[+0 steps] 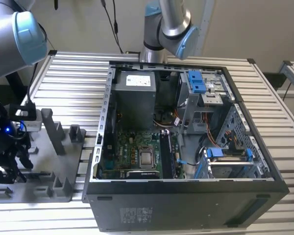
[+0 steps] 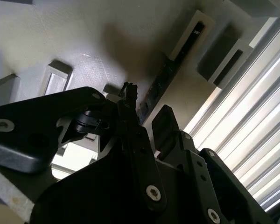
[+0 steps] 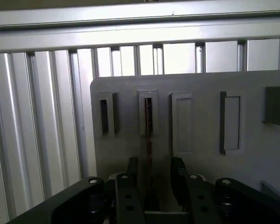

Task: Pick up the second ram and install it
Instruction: 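Pick up the second ram and move it above second insertion slot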

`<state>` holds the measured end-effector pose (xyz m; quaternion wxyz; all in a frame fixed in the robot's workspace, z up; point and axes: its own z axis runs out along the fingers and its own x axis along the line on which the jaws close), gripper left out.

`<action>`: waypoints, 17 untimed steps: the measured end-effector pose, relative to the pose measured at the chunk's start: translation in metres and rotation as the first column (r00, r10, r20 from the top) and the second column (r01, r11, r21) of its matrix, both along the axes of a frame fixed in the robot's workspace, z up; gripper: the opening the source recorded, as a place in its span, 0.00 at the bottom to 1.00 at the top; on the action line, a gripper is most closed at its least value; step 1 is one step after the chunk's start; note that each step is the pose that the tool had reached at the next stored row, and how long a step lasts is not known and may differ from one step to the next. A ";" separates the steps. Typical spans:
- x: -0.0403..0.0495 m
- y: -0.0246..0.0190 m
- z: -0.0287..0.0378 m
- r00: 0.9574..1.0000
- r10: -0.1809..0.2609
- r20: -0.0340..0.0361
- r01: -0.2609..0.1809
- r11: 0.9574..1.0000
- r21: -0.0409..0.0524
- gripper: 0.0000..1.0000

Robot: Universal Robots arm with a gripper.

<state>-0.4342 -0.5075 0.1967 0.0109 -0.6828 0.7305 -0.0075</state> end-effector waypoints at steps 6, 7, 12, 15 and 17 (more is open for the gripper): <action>0.0000 0.0000 0.0000 1.000 0.000 0.000 0.000 1.000 0.000 0.40; 0.0000 0.0000 0.0000 1.000 0.000 0.000 0.000 1.000 0.000 0.34; 0.0000 0.0000 -0.0001 1.000 0.000 0.000 0.000 1.000 0.000 0.15; 0.0000 0.0000 -0.0002 1.000 0.000 0.000 0.000 1.000 0.000 0.15; 0.0000 0.0000 -0.0002 1.000 0.000 0.000 0.000 1.000 0.000 0.14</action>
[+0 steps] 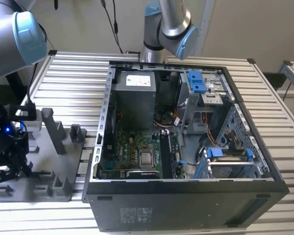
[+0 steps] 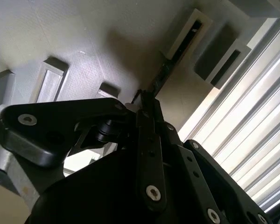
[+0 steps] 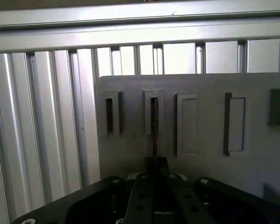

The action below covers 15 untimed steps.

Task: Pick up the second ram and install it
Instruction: 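Pick up the second ram and move it above second insertion slot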

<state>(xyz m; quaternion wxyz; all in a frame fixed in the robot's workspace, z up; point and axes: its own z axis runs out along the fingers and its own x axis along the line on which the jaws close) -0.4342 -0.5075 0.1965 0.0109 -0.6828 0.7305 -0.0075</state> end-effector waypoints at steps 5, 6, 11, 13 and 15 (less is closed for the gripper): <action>0.0000 0.0000 0.0000 1.000 0.000 0.000 0.000 1.000 0.000 0.14; 0.0000 0.0000 0.0002 1.000 0.000 0.000 0.000 1.000 0.000 0.14; 0.0000 0.0000 0.0070 1.000 0.000 0.000 0.000 1.000 0.000 0.14; 0.0000 0.0000 0.0085 1.000 0.000 0.000 0.000 1.000 0.000 0.14; 0.0000 0.0000 0.0098 1.000 0.000 0.000 0.000 1.000 0.000 0.14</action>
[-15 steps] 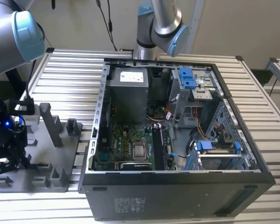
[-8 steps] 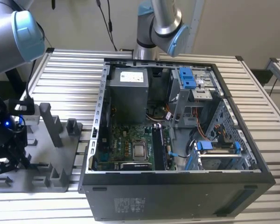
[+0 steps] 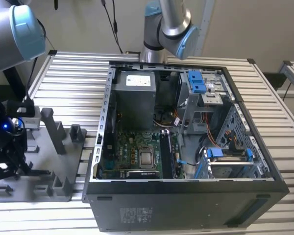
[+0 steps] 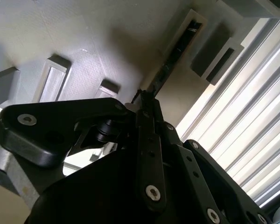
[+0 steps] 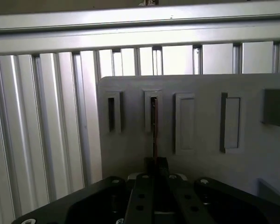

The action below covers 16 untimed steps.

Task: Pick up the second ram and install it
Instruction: 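Pick up the second ram and move it above second insertion slot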

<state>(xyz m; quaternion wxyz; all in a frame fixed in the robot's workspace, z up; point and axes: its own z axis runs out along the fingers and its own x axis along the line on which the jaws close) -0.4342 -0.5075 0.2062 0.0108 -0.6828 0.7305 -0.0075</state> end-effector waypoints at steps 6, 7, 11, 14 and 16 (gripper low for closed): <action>0.0000 0.0000 0.0106 1.000 0.000 0.000 0.000 1.000 0.000 0.14; 0.0000 0.0000 0.0125 1.000 0.000 0.000 0.000 1.000 0.000 0.14; 0.0000 0.0000 0.0219 1.000 0.000 0.000 0.000 1.000 0.000 0.14; 0.0000 0.0000 0.0286 1.000 0.000 0.000 0.000 1.000 0.000 0.14; 0.0000 0.0000 0.0335 1.000 0.000 0.000 0.000 1.000 0.000 0.14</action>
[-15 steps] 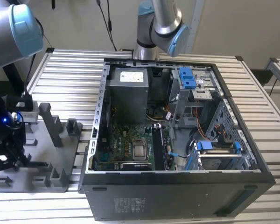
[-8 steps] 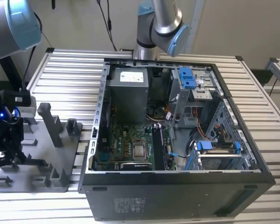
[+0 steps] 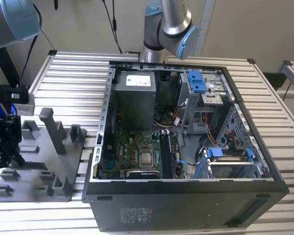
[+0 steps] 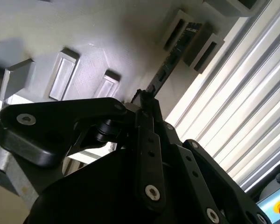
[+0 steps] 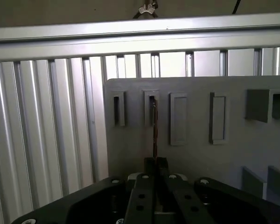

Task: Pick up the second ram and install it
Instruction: 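Pick up the second ram and move it above second insertion slot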

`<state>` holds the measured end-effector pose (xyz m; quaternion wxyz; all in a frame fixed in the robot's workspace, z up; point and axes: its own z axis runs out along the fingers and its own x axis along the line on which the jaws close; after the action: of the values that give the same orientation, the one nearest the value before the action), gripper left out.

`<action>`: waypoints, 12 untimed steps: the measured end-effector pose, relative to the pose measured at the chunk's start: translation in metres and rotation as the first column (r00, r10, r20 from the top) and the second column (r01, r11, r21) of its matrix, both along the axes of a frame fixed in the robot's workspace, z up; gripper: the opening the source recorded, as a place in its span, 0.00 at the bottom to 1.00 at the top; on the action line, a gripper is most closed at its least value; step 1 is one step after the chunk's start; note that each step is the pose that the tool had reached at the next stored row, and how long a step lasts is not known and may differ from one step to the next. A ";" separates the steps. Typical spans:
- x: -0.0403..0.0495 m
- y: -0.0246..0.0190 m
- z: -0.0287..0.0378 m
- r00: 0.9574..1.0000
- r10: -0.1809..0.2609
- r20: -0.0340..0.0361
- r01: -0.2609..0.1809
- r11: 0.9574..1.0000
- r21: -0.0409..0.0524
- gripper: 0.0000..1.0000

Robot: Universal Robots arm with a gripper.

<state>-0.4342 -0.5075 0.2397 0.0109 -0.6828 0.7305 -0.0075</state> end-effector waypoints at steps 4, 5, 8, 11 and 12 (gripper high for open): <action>0.0000 0.0000 0.0104 1.000 0.000 0.000 0.000 1.000 0.000 0.14; 0.0000 0.0000 0.0132 1.000 0.000 0.000 0.000 1.000 0.000 0.14; -0.0004 0.0000 0.0194 1.000 0.000 0.000 0.000 1.000 0.000 0.14; -0.0005 0.0001 0.0236 1.000 0.000 0.001 0.000 1.000 0.000 0.14; -0.0006 0.0002 0.0249 1.000 0.000 0.001 0.000 1.000 0.000 0.14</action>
<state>-0.4348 -0.5074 0.2646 0.0111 -0.6828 0.7305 -0.0078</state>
